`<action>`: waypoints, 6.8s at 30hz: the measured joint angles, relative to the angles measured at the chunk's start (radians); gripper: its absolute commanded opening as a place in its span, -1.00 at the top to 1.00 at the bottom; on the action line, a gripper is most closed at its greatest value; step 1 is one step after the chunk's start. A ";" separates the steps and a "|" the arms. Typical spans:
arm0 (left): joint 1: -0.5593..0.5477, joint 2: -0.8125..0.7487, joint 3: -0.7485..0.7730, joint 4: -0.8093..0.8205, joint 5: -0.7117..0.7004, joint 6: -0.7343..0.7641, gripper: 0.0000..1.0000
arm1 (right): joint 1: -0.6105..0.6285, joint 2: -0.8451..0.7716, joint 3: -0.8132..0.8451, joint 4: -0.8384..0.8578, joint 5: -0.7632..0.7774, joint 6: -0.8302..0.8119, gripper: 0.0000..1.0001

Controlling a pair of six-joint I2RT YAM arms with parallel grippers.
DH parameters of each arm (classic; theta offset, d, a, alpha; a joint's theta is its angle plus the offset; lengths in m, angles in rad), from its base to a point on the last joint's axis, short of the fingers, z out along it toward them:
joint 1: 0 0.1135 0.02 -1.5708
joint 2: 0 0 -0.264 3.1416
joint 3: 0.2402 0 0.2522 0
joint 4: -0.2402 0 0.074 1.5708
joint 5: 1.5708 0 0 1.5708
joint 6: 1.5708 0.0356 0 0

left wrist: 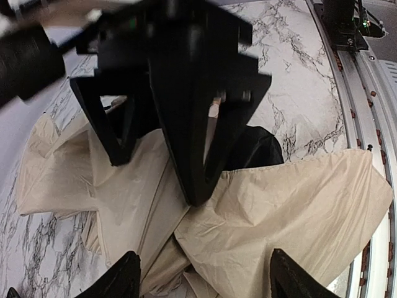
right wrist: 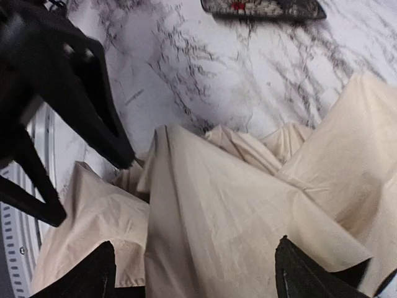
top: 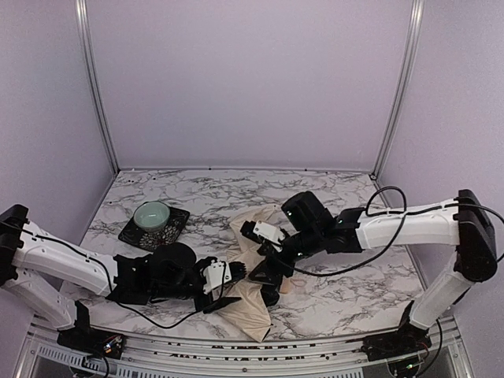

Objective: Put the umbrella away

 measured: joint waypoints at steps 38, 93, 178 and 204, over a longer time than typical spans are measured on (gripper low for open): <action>0.000 -0.126 -0.061 -0.009 -0.156 -0.042 -0.58 | -0.130 0.150 0.175 -0.164 0.246 -0.228 1.00; -0.074 -0.205 -0.106 -0.002 -0.064 0.026 -0.75 | 0.044 0.088 0.094 -0.277 -0.184 -0.221 1.00; 0.045 -0.302 -0.174 0.046 0.343 0.087 -0.54 | 0.050 0.200 0.109 -0.185 -0.219 -0.187 0.65; 0.021 0.277 0.240 -0.243 -0.014 0.333 0.16 | -0.083 0.372 0.309 -0.492 -0.613 -0.215 -0.63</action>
